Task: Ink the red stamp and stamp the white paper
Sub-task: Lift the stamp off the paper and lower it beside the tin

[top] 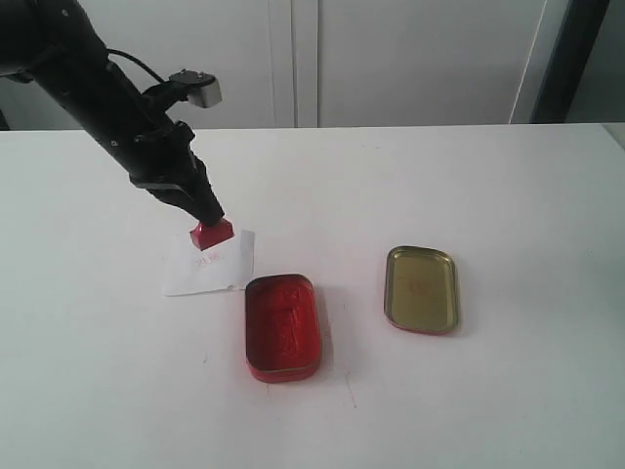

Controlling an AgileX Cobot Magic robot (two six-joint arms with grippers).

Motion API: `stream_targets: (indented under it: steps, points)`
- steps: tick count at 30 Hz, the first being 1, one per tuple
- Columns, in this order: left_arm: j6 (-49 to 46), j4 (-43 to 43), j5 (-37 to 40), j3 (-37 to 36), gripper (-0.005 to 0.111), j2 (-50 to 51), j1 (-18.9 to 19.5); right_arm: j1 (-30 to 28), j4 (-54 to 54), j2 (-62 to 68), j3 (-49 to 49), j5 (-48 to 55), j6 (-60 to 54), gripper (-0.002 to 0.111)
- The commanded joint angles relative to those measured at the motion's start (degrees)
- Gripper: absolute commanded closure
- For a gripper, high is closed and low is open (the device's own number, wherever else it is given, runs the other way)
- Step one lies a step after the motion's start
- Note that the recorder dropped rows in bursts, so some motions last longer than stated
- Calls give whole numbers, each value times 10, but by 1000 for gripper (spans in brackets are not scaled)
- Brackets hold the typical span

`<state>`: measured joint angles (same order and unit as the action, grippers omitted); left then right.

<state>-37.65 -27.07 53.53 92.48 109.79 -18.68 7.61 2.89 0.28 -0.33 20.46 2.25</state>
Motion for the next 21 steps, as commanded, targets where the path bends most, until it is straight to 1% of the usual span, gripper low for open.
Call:
stream_targets:
  steps: [1,3,5,11,15,21]
  points:
    - [32,-11,35,-30,107,-25,-2,-3,1,-3,3,-8,-1,108]
    - [31,-16,31,-83,107,-45,-2,-3,1,-3,3,-8,-1,108]
    - [18,-41,11,-134,107,-60,-2,-3,1,-3,3,-8,-1,108]
    - [-66,-180,-18,-233,107,-68,2,-3,1,-3,3,-8,-1,108]
    - [-93,-222,-25,-259,107,-68,15,-3,1,-3,3,-8,-1,108]
    - [-93,-231,-29,-268,107,-52,26,-3,1,-3,3,-8,-1,108]
